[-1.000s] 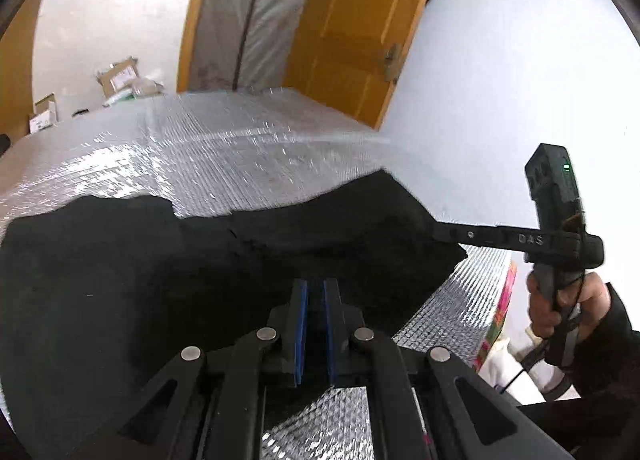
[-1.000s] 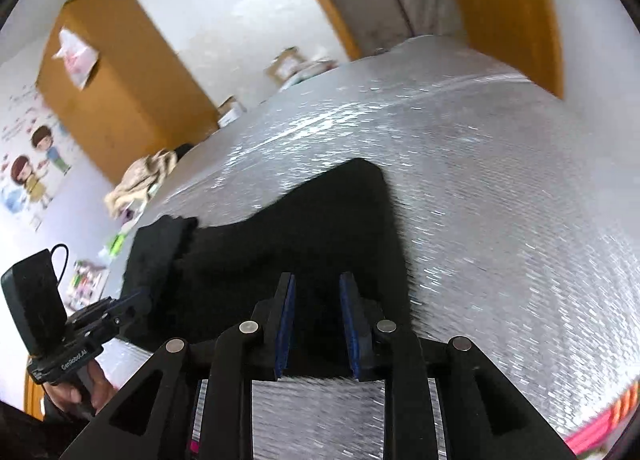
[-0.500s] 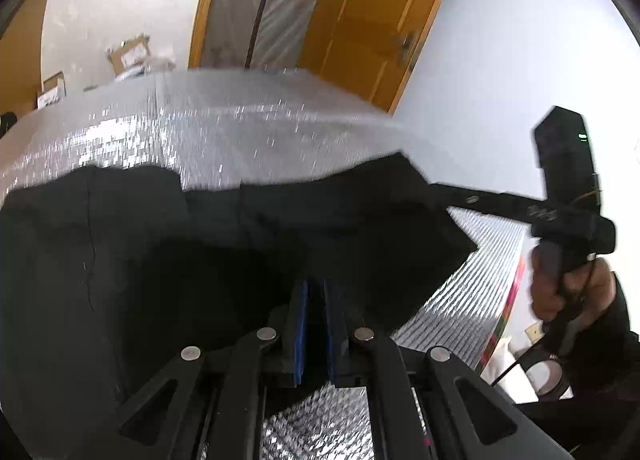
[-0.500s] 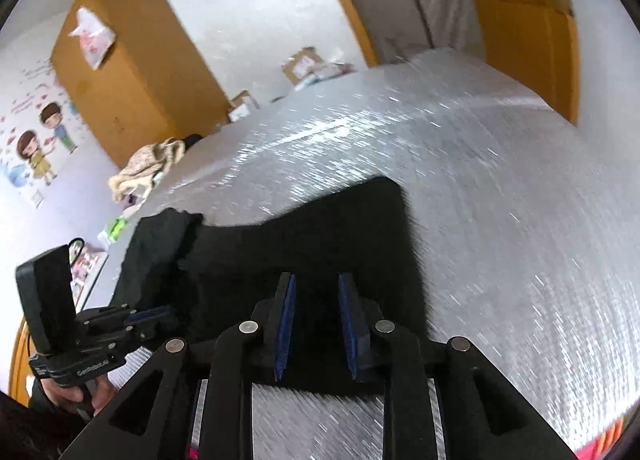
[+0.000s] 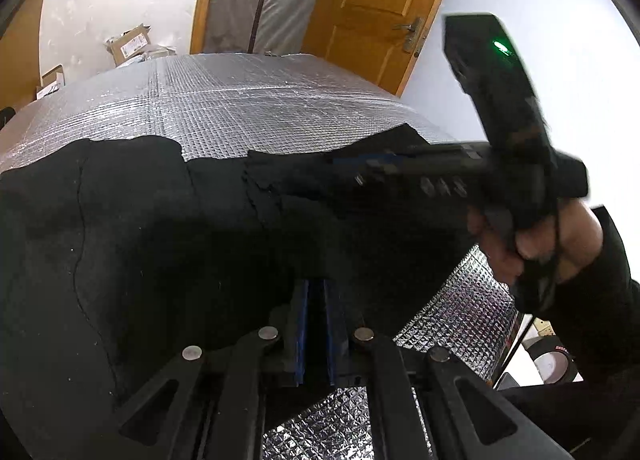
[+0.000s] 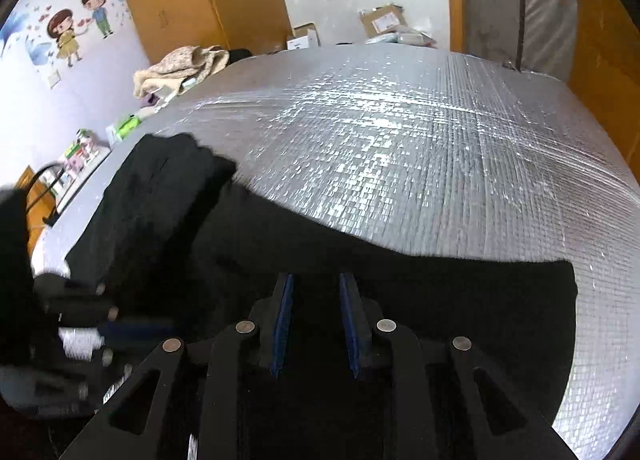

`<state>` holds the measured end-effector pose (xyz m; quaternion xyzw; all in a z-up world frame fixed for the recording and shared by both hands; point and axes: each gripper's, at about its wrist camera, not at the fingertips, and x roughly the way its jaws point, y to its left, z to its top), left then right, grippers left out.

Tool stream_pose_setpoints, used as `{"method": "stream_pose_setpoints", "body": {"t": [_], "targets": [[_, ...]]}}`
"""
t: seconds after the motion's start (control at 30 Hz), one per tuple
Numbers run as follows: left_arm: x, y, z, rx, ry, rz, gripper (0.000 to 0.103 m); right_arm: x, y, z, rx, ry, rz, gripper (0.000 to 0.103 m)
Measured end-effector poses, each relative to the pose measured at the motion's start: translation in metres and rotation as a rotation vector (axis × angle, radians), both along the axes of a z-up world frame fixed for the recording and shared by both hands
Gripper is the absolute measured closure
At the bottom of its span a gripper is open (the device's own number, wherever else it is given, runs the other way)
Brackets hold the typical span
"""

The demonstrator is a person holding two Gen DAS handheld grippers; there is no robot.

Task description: Fold clothes

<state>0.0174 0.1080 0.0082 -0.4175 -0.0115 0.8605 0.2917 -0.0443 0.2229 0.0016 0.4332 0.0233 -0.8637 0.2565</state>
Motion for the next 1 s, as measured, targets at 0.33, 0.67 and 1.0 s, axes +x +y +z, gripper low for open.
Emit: {"method": "stream_pose_setpoints", "body": {"t": [0.33, 0.67, 1.0], "targets": [[0.003, -0.018, 0.006, 0.099, -0.014, 0.042, 0.096, -0.001, 0.022, 0.015, -0.096, 0.023, -0.099, 0.079], [-0.013, -0.004, 0.001, 0.043, -0.017, 0.035, 0.093, 0.012, 0.041, 0.034, -0.14, 0.063, -0.101, 0.078], [-0.014, -0.01, 0.0, 0.046, -0.005, 0.087, 0.092, 0.011, 0.022, 0.034, -0.12, 0.066, -0.011, 0.078]]}}
